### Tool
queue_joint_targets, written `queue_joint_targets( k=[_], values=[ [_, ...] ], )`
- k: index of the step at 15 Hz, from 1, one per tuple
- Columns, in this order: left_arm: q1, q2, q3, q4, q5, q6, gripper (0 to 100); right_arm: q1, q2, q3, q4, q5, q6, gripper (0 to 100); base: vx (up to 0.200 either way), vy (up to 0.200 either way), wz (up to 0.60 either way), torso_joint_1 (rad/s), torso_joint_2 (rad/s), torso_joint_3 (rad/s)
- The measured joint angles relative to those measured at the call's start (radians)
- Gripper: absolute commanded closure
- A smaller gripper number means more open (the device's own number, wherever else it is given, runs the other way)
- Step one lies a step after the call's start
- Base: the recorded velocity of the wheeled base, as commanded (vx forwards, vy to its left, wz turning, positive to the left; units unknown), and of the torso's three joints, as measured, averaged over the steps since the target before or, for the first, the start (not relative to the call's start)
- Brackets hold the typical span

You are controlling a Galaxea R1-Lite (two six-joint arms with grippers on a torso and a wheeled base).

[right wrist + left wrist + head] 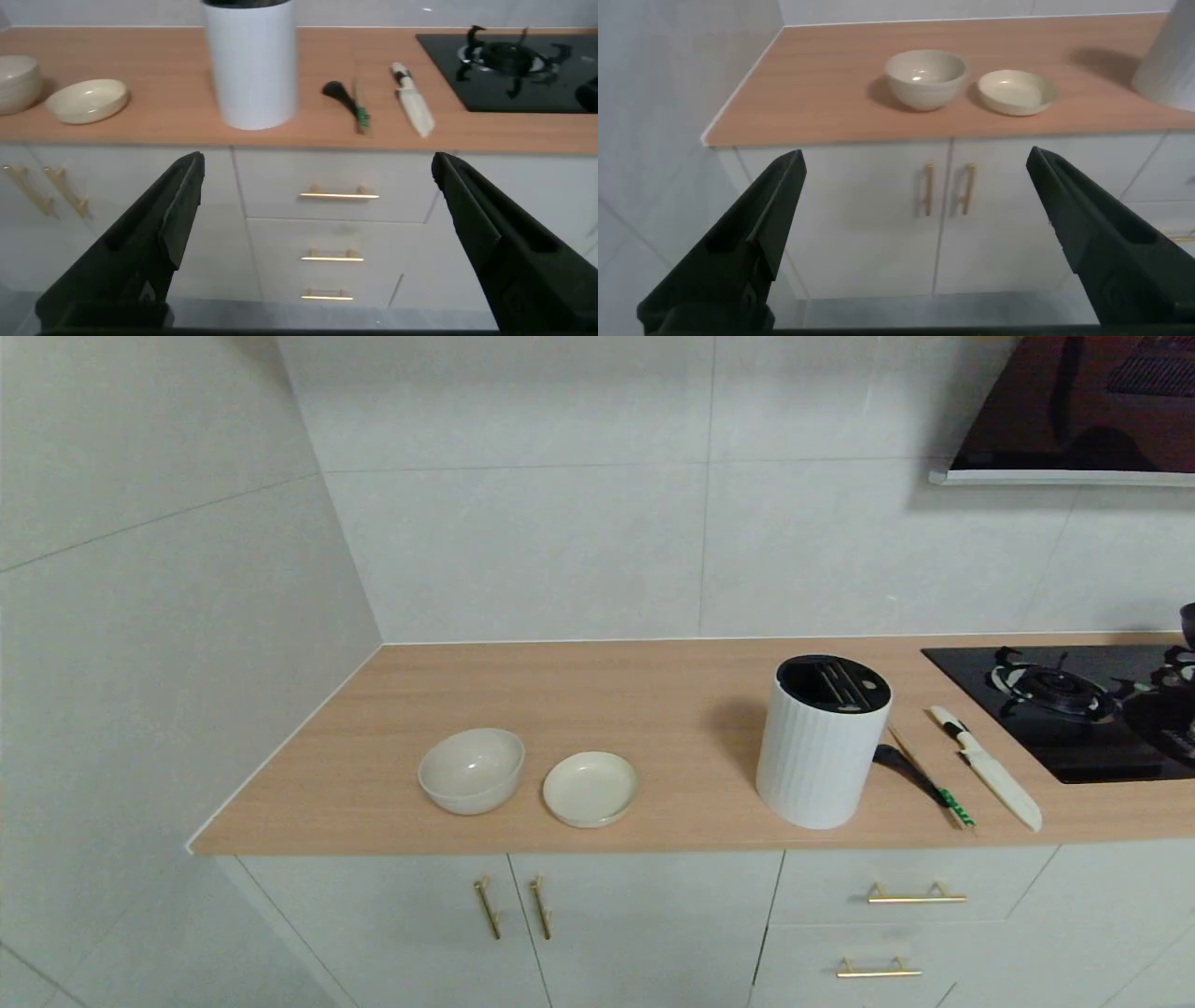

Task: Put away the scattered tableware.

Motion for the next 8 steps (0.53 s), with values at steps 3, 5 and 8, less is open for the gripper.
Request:
queue_joint_targets(
  k=[3,5,8],
  values=[
    [0.0,0.0,0.0,0.0,0.0,0.0,0,0.0,0.0,0.0,0.0,0.0,0.0,0,0.0,0.2,0.0,0.001,0.01,0.002],
    [0.0,0.0,0.0,0.0,0.0,0.0,0,0.001,0.0,0.0,0.0,0.0,0.0,0,0.0,0.2,0.0,0.0,0.0,0.005],
    [0.0,0.0,0.0,0.0,0.0,0.0,0,0.001,0.0,0.0,0.0,0.0,0.0,0,0.0,0.2,0.0,0.004,0.0,-0.007]
  ],
)
